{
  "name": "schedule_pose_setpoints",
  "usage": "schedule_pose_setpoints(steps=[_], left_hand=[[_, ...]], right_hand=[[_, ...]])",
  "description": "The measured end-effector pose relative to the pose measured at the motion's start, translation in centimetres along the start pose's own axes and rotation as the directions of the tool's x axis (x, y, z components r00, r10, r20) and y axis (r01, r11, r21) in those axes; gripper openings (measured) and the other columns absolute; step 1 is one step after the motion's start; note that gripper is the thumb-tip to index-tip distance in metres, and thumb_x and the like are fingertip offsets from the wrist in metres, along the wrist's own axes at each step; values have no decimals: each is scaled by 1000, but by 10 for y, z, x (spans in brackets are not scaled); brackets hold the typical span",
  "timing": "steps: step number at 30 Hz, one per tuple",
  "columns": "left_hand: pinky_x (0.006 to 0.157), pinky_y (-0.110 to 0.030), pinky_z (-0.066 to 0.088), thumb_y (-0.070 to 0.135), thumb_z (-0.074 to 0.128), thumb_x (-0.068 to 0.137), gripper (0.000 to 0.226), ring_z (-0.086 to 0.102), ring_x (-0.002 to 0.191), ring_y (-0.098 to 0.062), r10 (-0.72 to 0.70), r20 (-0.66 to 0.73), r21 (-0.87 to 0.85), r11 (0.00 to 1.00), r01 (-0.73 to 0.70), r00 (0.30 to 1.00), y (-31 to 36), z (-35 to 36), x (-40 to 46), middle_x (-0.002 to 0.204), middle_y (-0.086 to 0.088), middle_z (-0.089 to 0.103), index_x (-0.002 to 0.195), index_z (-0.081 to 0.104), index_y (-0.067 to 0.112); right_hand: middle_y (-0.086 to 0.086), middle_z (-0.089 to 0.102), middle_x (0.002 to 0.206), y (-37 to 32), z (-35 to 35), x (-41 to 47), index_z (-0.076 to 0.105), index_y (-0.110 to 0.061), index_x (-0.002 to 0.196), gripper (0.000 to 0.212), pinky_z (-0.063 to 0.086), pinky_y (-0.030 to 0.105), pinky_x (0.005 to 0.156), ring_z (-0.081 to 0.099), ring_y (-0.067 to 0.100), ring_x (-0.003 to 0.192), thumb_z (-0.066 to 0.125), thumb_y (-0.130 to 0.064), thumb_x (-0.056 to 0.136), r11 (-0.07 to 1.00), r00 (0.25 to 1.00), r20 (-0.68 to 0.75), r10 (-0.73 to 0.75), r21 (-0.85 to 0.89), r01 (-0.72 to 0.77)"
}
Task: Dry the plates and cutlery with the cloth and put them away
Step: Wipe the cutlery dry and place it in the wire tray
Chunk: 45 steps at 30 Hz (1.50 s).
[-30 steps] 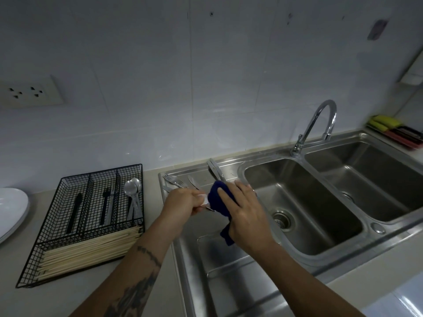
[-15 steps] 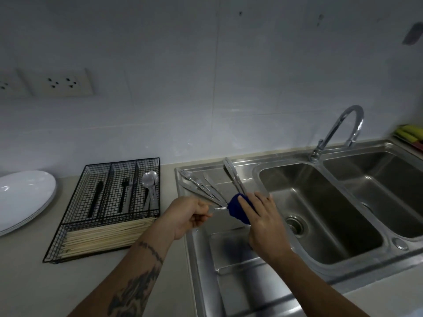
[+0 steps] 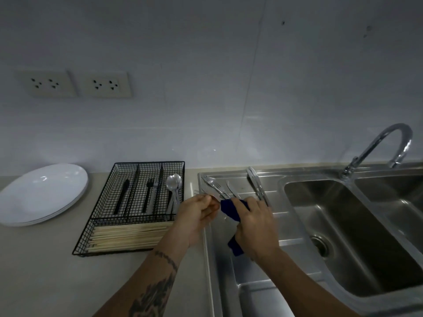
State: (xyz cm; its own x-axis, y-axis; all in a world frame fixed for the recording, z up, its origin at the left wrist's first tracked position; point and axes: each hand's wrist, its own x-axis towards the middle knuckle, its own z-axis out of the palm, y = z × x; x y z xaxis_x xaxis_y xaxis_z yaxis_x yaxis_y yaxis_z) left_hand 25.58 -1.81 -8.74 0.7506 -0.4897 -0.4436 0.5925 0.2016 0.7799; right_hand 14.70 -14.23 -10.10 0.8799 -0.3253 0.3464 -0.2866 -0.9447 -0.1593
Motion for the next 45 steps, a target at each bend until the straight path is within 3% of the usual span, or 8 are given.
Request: schedule_pose_setpoints(steps=[8,17,22,27,31,36,38,45], left_hand=[[74,-40,61,13,43,103,18,72,80,-26,146,-287,-44,985,-165,947,39,-40,35,90,-14,70,104,59,5],[45,-24,47,6,46,98,19,52,51,-16,349,-461,426,894,-141,816,110,-108,97,66,-7,56,90,62,3],[43,-24,44,23,49,98,36,54,54,-17,383,-442,683,730,28,811,102,-125,130,71,-14,65,75,63,-1],[46,-22,37,13,55,92,18,55,61,-18,388,-397,783,616,86,832,68,-129,130,78,-11,65,81,64,2],[45,-21,36,3,53,84,11,56,62,-18,447,-344,852,519,74,826,57,-129,121,77,-8,63,76,58,8],[53,-18,36,-2,59,80,33,53,70,-8,620,-231,926,376,-25,750,48,-111,106,99,-5,68,109,68,10],[57,-17,35,-2,60,79,30,54,78,-11,667,-122,946,302,-117,735,44,-90,103,100,-5,68,104,70,11],[78,-26,55,10,52,91,25,64,88,-12,434,108,920,296,-255,895,-11,3,109,105,2,69,106,70,20]], right_hand=[[7,62,103,-14,26,19,62,-16,119,69,53,39,69,56,25,85,77,-7,53,998,995,95,-38,62,32],[5,64,95,-21,45,30,67,-14,114,68,52,37,67,57,25,80,73,1,48,987,995,63,-74,146,64],[6,65,95,-26,54,39,68,-14,114,69,52,36,66,58,25,79,74,-1,47,985,994,94,-63,168,47],[7,64,97,-23,59,47,67,-14,115,66,51,36,70,58,26,82,71,1,51,984,995,93,-47,177,30],[9,62,101,-19,58,54,65,-12,116,65,51,41,72,55,28,82,69,0,52,992,993,109,-37,123,23],[9,64,100,-1,51,52,66,-11,113,64,53,40,69,56,27,81,76,0,51,995,995,103,-7,98,-3],[9,64,101,9,47,47,65,-11,115,65,53,41,71,57,28,84,76,-1,53,995,994,106,12,96,-23],[9,64,96,50,36,23,65,-12,113,59,51,41,72,56,28,83,74,-2,55,991,984,148,103,74,-114]])
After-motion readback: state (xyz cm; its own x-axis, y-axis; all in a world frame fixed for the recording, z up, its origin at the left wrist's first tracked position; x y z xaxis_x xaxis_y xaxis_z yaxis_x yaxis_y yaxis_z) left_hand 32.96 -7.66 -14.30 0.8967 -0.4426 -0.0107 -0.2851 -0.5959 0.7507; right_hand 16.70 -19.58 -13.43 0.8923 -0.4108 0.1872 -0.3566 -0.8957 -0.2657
